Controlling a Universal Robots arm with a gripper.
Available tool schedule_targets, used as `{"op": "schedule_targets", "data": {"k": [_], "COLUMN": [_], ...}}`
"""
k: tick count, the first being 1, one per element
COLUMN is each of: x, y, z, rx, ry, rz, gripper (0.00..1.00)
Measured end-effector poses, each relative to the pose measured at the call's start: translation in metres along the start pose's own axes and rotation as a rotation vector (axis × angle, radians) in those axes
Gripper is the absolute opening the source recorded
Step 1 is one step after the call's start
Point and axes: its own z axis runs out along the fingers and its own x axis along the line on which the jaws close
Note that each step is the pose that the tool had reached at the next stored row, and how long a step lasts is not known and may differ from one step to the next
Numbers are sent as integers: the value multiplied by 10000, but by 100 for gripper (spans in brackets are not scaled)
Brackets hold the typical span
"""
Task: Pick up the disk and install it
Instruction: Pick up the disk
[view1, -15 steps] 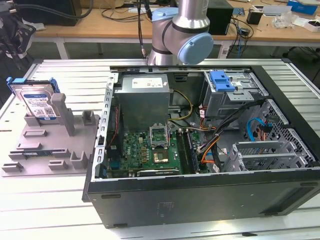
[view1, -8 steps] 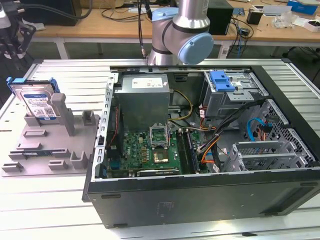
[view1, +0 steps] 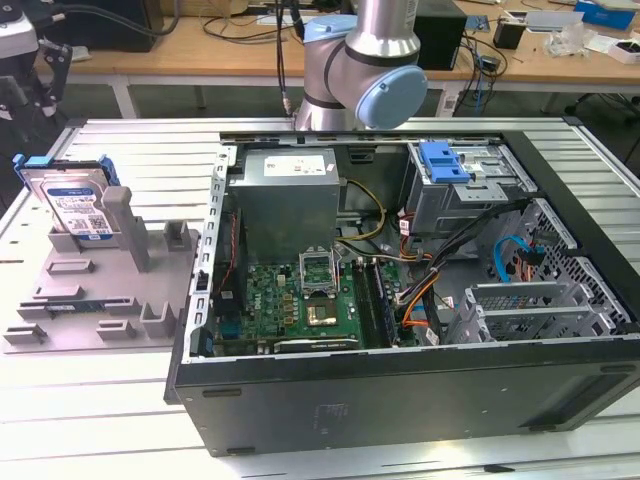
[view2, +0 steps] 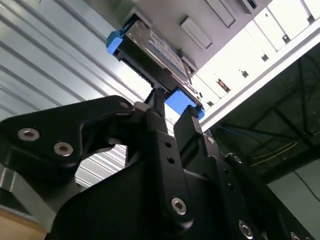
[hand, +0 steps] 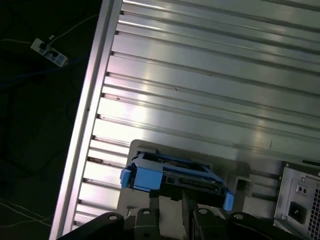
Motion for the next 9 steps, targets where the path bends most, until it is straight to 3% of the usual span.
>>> {"op": "schedule_targets", "data": {"k": [2, 4, 5, 9], "x": [0, 0, 0, 0], "y": [0, 0, 0, 0], "z": [1, 1, 1, 0], "rx": [2, 5, 9, 27], "ry": [56, 97, 121, 138], "rz": [-457, -807, -977, -1025], "gripper": [47, 47, 54, 54]}}
